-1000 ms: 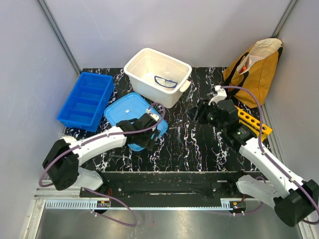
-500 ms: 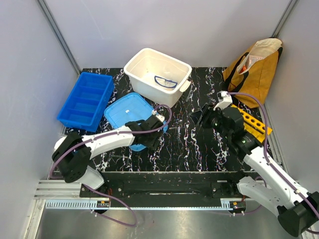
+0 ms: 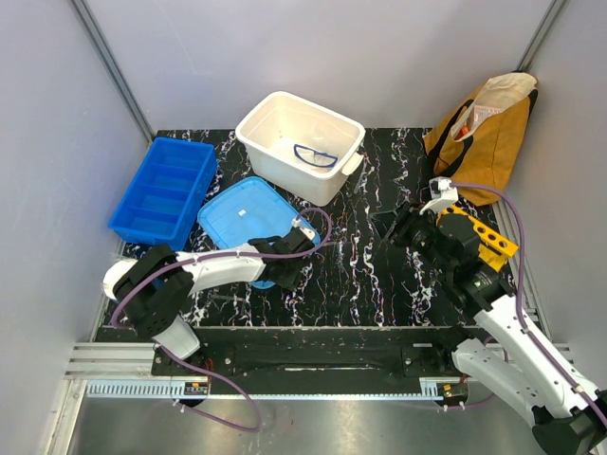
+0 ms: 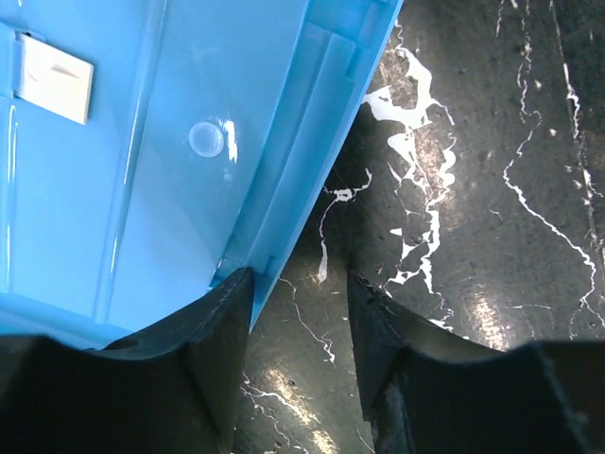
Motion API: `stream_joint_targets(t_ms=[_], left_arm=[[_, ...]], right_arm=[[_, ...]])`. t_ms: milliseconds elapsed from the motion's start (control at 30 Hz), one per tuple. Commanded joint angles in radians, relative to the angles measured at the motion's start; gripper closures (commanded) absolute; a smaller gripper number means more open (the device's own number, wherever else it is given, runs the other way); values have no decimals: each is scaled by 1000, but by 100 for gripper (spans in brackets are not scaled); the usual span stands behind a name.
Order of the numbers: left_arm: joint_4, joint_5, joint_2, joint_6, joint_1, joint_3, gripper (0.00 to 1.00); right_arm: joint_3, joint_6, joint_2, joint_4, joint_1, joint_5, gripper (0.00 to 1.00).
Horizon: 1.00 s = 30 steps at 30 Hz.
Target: Organize the chemistry lab equipment
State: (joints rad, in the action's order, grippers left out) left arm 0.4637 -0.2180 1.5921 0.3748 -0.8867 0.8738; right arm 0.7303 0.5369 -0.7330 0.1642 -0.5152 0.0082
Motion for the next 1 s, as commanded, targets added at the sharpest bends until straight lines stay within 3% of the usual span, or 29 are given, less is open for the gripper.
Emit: stream_joint_targets(t_ms=[0, 500, 700, 967], left_arm=[[-43, -21, 28, 19, -20, -12, 54], [-11, -76, -4, -60, -37, 34, 100], [0, -66, -78, -100, -40, 60, 100], [55, -20, -159, -139, -40, 160, 100]], right_arm=[[-2, 6, 23, -2, -3, 38, 44], [-3, 32, 35, -14, -3, 26, 44], [-42, 20, 24, -89, -3, -74, 44], [-48, 20, 43, -86, -3, -59, 43]])
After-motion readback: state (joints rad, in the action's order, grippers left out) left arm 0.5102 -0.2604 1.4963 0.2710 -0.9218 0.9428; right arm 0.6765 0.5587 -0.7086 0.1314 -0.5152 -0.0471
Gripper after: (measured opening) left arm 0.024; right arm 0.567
